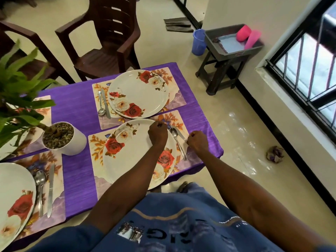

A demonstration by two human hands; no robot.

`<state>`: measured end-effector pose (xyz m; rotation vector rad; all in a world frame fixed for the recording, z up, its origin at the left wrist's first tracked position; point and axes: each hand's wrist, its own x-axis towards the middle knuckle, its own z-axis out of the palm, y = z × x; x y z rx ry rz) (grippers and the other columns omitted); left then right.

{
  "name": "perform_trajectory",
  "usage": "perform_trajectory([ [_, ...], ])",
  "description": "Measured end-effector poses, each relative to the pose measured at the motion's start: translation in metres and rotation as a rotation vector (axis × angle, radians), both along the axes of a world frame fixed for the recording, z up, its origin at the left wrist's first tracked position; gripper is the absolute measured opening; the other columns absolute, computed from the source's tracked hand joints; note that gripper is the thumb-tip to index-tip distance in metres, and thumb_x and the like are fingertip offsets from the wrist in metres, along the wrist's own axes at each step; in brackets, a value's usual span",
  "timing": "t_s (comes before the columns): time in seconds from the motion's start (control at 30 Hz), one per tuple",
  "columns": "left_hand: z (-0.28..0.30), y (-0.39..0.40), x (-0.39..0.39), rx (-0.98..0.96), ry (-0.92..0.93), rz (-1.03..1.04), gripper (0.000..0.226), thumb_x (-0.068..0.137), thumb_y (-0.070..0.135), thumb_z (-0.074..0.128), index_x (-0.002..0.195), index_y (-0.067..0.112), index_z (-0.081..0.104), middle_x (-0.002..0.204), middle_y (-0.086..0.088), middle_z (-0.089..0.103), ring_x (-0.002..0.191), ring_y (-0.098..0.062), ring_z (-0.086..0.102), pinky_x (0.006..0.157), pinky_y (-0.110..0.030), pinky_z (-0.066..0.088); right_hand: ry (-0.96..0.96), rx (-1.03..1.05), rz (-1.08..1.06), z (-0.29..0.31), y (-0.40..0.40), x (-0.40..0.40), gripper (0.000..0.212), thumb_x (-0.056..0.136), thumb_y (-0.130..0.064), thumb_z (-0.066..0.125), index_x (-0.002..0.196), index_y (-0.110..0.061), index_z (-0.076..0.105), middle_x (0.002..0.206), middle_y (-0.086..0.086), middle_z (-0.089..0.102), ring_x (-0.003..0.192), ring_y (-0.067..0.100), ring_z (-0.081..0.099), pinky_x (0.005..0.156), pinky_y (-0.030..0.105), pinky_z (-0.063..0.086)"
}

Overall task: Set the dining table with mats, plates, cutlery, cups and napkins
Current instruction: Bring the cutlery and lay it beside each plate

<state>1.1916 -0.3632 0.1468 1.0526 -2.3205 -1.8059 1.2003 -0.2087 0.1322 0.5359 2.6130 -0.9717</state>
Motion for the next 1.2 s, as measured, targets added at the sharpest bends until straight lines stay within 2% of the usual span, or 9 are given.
perform_trajectory([
  [0.17, 0.005, 0.028, -0.018, -0.052, 0.039, 0.052, 0.022, 0.096, 0.015, 0.057, 0.108, 0.002, 0.07, 0.106, -0.012, 0.072, 0.094, -0.024, 0.069, 0.085, -0.03, 0.054, -0.022, 0.018, 0.096, -0.008, 0.01, 0.001, 0.018, 0.085, -0.018, 0.056, 0.074, -0.01, 0.066, 0.066, 0.003, 0.065, 0.064, 0.017, 0.062, 0.061, 0.028, 0.05],
  [0.33, 0.01, 0.055, -0.041, -0.13, 0.061, 0.156, 0.024, 0.098, 0.017, 0.054, 0.111, 0.004, 0.07, 0.109, -0.008, 0.071, 0.097, -0.022, 0.066, 0.079, -0.022, 0.047, 0.043, -0.065, 0.157, -0.011, 0.027, -0.025, 0.018, 0.083, -0.015, 0.054, 0.069, -0.008, 0.062, 0.072, 0.009, 0.066, 0.067, 0.022, 0.059, 0.062, 0.033, 0.046],
  [0.4, 0.006, 0.072, -0.053, -0.171, 0.077, 0.198, 0.022, 0.095, 0.018, 0.055, 0.102, 0.005, 0.072, 0.102, -0.009, 0.072, 0.093, -0.024, 0.066, 0.077, -0.027, 0.049, 0.043, -0.108, 0.195, -0.01, 0.042, -0.044, 0.021, 0.083, -0.017, 0.052, 0.063, -0.012, 0.056, 0.074, 0.009, 0.065, 0.071, 0.027, 0.06, 0.065, 0.035, 0.046],
  [0.53, 0.003, 0.138, -0.078, -0.237, 0.069, 0.201, 0.017, 0.09, 0.016, 0.054, 0.082, 0.011, 0.068, 0.087, -0.01, 0.07, 0.081, -0.028, 0.06, 0.069, -0.032, 0.042, 0.099, -0.149, 0.325, 0.001, 0.096, -0.08, 0.024, 0.081, -0.024, 0.048, 0.075, -0.008, 0.065, 0.082, 0.014, 0.07, 0.08, 0.035, 0.063, 0.07, 0.035, 0.049],
  [0.6, 0.004, 0.184, -0.085, -0.27, 0.038, 0.11, 0.018, 0.09, 0.014, 0.052, 0.08, 0.013, 0.067, 0.084, -0.007, 0.068, 0.08, -0.026, 0.059, 0.066, -0.031, 0.039, 0.12, -0.118, 0.349, 0.008, 0.133, -0.095, 0.022, 0.085, -0.019, 0.049, 0.081, -0.007, 0.067, 0.09, 0.018, 0.069, 0.085, 0.037, 0.062, 0.071, 0.037, 0.048],
  [0.7, -0.002, 0.255, -0.099, -0.296, -0.021, -0.053, 0.019, 0.09, 0.013, 0.053, 0.097, 0.014, 0.071, 0.1, -0.005, 0.071, 0.093, -0.024, 0.063, 0.071, -0.027, 0.041, 0.08, -0.059, 0.342, 0.015, 0.201, -0.121, 0.02, 0.086, -0.014, 0.047, 0.087, -0.007, 0.066, 0.093, 0.013, 0.069, 0.085, 0.034, 0.063, 0.069, 0.035, 0.05],
  [0.83, -0.015, 0.317, -0.115, -0.416, -0.118, -0.301, 0.021, 0.089, 0.015, 0.051, 0.1, 0.015, 0.069, 0.103, -0.006, 0.07, 0.096, -0.028, 0.063, 0.078, -0.034, 0.048, 0.006, 0.099, 0.375, 0.013, 0.275, -0.151, 0.019, 0.089, -0.013, 0.045, 0.093, -0.007, 0.062, 0.1, 0.014, 0.067, 0.09, 0.035, 0.063, 0.071, 0.033, 0.048],
  [1.07, -0.043, 0.379, -0.158, -0.7, -0.286, -0.74, 0.021, 0.091, 0.014, 0.046, 0.097, 0.009, 0.066, 0.103, -0.012, 0.07, 0.094, -0.034, 0.064, 0.075, -0.035, 0.047, -0.056, 0.28, 0.431, -0.002, 0.351, -0.182, 0.022, 0.088, -0.009, 0.047, 0.103, -0.006, 0.063, 0.106, 0.015, 0.067, 0.094, 0.034, 0.065, 0.073, 0.035, 0.047],
  [1.2, -0.055, 0.401, -0.199, -0.773, -0.312, -0.869, 0.021, 0.092, 0.013, 0.049, 0.103, 0.009, 0.066, 0.11, -0.013, 0.068, 0.1, -0.033, 0.063, 0.079, -0.034, 0.045, -0.073, 0.299, 0.408, -0.012, 0.37, -0.213, 0.024, 0.09, -0.012, 0.047, 0.107, -0.005, 0.063, 0.11, 0.016, 0.065, 0.098, 0.035, 0.064, 0.08, 0.038, 0.05],
])
